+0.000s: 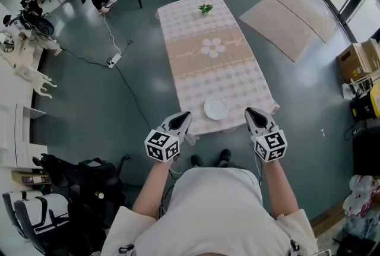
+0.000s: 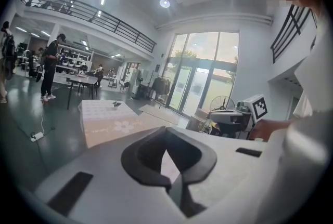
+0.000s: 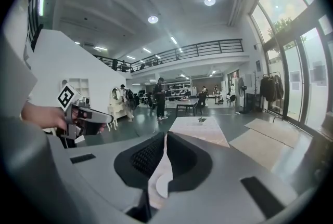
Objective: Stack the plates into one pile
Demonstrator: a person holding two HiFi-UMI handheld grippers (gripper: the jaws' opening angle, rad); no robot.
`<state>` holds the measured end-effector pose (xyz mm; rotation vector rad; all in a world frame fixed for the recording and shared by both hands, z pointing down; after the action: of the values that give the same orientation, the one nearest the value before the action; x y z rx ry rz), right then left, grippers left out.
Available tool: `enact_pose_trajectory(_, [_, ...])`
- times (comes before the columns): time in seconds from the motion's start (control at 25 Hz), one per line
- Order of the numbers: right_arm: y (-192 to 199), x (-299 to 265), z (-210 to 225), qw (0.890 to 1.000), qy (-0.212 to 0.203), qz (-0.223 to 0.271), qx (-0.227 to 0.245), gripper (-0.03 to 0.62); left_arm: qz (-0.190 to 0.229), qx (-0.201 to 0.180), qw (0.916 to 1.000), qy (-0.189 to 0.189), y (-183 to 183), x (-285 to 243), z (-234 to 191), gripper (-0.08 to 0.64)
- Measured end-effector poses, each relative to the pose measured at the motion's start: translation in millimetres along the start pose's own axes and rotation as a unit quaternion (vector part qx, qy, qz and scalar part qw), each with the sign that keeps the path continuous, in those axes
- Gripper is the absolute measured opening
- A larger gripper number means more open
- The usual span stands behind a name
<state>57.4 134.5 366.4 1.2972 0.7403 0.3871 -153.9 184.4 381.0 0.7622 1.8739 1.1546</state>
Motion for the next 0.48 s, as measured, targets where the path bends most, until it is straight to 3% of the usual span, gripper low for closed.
enact_pose_trajectory(0.48, [-2.3,-3.1,-4.7,1.000,0.010,-0.002,-0.014,0.040,0.003,0.015,0.9999,0.004,1.3,5.8,-7.3,0.008])
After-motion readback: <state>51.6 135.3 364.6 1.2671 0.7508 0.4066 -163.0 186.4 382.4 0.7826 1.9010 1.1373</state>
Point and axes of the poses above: the fingertips, and each gripper's own axes: x backward along the fingers, z to its right, y out of its underside, the point moved 1 cm from there along x, backward along the fingers
